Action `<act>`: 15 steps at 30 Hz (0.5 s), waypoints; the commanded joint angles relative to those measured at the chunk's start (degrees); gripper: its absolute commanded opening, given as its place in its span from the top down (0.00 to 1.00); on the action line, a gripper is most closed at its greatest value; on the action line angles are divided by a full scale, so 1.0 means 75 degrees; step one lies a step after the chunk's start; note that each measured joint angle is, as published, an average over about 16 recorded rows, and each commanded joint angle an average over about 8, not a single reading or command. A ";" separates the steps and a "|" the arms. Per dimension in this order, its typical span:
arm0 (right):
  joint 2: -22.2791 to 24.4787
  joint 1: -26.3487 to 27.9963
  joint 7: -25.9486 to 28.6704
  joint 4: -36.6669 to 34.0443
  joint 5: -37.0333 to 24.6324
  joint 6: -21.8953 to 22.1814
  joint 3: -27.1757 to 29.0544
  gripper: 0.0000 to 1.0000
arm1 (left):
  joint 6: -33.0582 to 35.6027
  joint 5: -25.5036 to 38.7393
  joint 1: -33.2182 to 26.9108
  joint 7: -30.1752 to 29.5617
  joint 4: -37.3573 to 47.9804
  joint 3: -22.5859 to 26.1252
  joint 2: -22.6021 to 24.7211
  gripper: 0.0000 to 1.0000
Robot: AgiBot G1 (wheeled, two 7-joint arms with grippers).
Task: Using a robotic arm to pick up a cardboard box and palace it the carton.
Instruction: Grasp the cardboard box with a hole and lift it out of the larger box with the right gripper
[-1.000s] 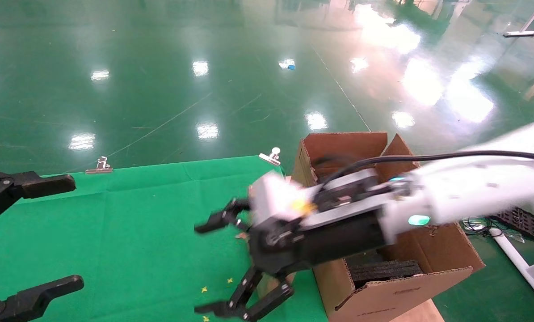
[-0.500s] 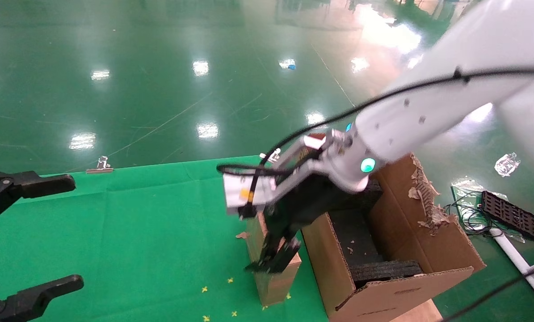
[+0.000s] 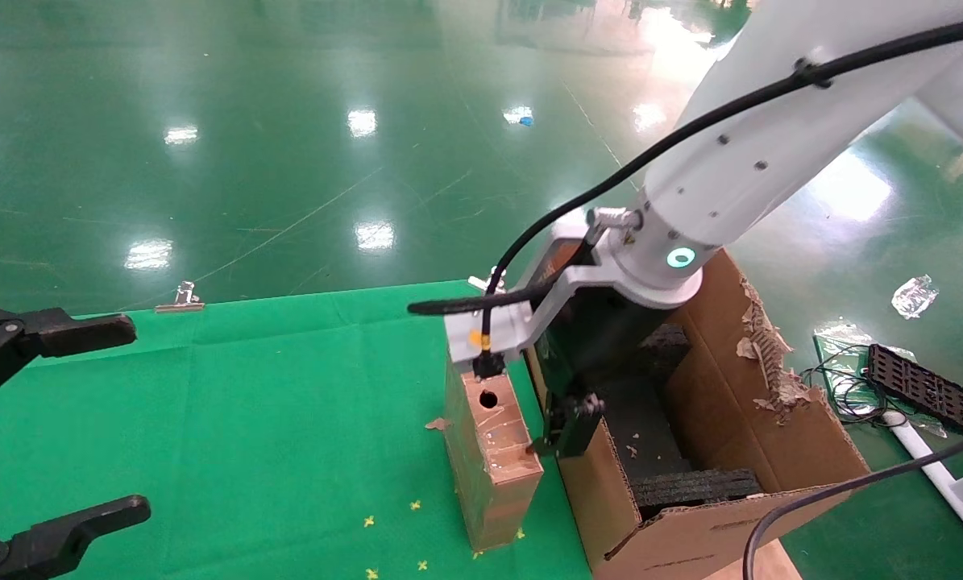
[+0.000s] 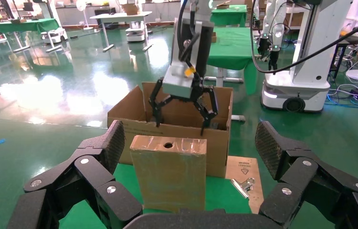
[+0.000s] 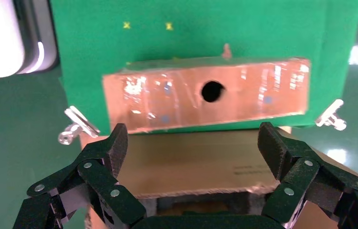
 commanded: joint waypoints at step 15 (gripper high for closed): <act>-0.0146 0.0173 0.1033 -0.0238 -0.0009 0.0301 -0.0648 0.00 | -0.0004 -0.0006 -0.0002 0.0004 0.0000 0.0009 -0.0004 0.00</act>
